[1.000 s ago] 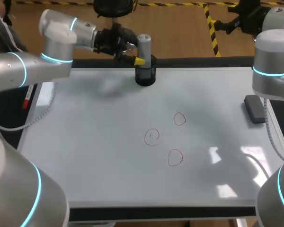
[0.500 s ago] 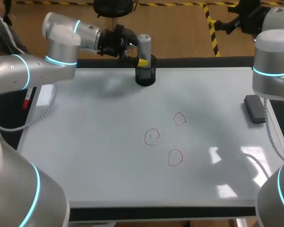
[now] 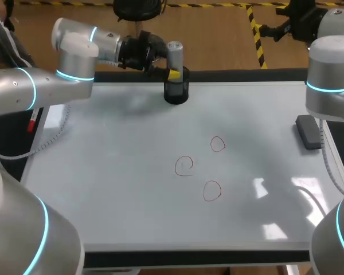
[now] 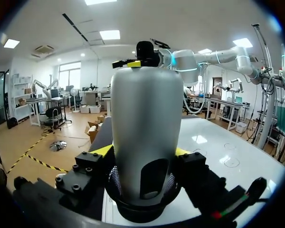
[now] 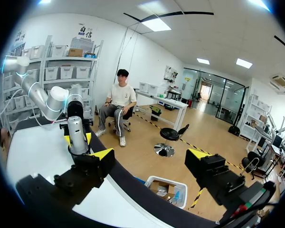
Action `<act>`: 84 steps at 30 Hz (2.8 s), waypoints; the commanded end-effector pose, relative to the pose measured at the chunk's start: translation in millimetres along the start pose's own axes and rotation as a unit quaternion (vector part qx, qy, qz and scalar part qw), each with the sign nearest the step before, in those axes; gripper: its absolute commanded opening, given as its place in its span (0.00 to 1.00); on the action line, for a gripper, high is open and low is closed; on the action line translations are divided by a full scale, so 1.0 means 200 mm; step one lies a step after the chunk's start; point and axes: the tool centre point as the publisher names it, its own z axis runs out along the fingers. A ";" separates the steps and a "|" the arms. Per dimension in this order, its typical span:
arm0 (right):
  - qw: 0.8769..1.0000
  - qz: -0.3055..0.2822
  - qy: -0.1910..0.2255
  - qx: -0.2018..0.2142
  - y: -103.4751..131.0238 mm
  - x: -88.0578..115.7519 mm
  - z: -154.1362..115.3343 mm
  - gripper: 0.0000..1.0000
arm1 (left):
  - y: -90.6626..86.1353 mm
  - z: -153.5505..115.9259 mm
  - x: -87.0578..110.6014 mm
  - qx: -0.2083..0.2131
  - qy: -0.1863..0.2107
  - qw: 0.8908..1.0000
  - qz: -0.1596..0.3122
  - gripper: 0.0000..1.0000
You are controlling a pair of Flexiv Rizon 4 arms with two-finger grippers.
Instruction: Pick up the inspection probe, press it on each red-marked spot on the whiteboard one by one, put down the probe, pick up the eraser, and wipe off all the red marks.
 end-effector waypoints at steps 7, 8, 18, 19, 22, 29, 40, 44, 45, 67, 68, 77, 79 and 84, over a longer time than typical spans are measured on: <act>1.000 0.000 0.000 0.000 0.00 0.00 0.00 1.00 | 0.01 0.00 0.00 0.004 0.001 1.000 0.002 0.00; 1.000 0.000 0.000 0.000 0.00 0.00 0.00 1.00 | 0.01 -0.01 0.00 0.005 0.001 1.000 0.003 0.00; 1.000 0.000 0.000 0.000 0.00 0.00 0.00 1.00 | -0.03 -0.01 0.01 0.007 -0.002 1.000 0.012 0.00; 1.000 0.000 0.000 0.000 0.00 0.00 0.00 1.00 | -0.03 -0.01 0.02 0.007 -0.002 1.000 0.013 0.00; 1.000 0.000 0.000 0.000 0.00 0.00 0.00 1.00 | -0.04 -0.01 0.02 0.008 -0.002 1.000 0.016 0.00; 1.000 0.000 0.000 0.000 0.00 0.00 0.00 1.00 | -0.05 -0.02 0.03 0.011 0.000 1.000 0.024 0.00; 1.000 0.000 0.000 0.000 0.00 0.00 0.00 1.00 | -0.05 -0.02 0.03 0.011 0.000 1.000 0.024 0.00; 1.000 0.000 0.000 0.000 0.00 0.00 0.00 1.00 | -0.05 -0.02 0.03 0.011 0.000 1.000 0.024 0.00; 1.000 0.000 0.000 0.000 0.00 0.00 0.00 1.00 | -0.05 -0.02 0.03 0.011 0.000 1.000 0.024 0.00; 1.000 0.000 0.000 0.000 0.00 0.00 0.00 1.00 | -0.08 0.00 0.03 0.009 0.003 1.000 0.029 0.00; 1.000 0.000 0.000 0.000 0.00 0.00 0.00 1.00 | -0.09 0.00 0.03 0.009 0.003 1.000 0.030 0.00; 1.000 0.000 0.000 0.000 0.00 0.00 0.00 1.00 | -0.16 0.04 0.04 0.011 0.016 0.999 0.046 0.00; 1.000 0.000 0.000 0.000 0.00 0.00 0.00 1.00 | -0.17 0.03 0.04 0.011 0.016 0.999 0.048 0.00; 1.000 0.000 0.000 0.000 0.00 0.00 0.00 1.00 | -0.19 0.03 0.05 0.009 0.017 0.998 0.053 0.00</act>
